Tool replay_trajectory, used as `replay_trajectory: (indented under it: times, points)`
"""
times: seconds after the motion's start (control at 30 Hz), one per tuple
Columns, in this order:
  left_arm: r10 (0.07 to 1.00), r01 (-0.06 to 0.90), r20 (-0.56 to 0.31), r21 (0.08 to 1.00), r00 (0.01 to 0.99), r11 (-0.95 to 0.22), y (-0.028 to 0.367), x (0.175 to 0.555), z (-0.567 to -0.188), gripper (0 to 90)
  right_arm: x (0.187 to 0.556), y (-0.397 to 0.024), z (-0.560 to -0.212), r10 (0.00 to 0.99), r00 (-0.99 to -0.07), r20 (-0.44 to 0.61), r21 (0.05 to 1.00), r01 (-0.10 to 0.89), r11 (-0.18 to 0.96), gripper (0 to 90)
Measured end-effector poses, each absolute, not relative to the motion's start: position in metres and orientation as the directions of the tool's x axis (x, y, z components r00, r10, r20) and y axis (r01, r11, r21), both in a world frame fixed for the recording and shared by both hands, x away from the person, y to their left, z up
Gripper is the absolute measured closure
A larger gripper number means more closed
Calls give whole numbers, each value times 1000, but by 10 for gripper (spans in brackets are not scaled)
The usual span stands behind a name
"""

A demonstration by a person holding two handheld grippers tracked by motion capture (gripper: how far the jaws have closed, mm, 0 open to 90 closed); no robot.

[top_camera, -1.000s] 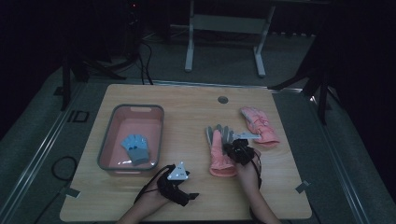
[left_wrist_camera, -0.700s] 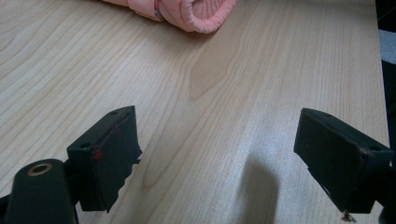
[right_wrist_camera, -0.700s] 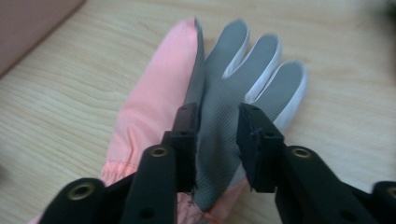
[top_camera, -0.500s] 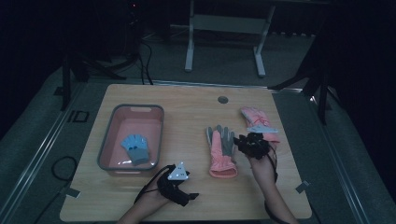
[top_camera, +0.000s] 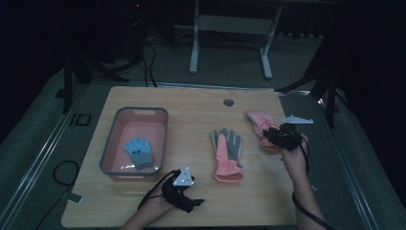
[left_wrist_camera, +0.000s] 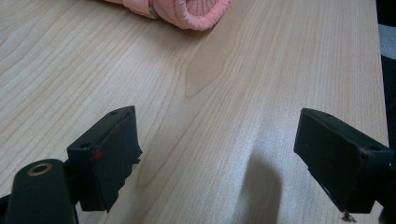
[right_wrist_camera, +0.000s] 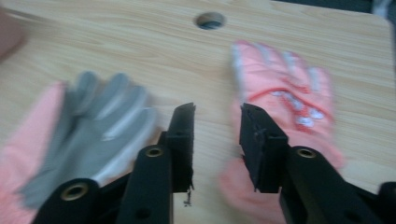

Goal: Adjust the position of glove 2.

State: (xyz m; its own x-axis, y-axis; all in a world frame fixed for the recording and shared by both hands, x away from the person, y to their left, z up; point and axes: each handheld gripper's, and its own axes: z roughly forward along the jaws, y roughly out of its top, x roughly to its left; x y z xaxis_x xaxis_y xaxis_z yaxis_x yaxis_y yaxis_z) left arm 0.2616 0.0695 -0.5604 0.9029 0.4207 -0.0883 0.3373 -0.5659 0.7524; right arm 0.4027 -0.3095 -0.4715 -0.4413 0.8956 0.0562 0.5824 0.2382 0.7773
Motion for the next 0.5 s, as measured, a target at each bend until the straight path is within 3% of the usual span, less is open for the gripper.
replay_trajectory:
  times: [0.3, 0.5]
  points:
    - [420, 338, -89, 752, 903, -566, 70, 262, -561, 143, 440, -334, -470, 897, -436, 69, 758, 608, 237, 607]
    - [420, 336, -87, 753, 903, -566, 70, 262, -561, 143, 461, -339, -490, 890, -445, 96, 732, 638, 240, 552]
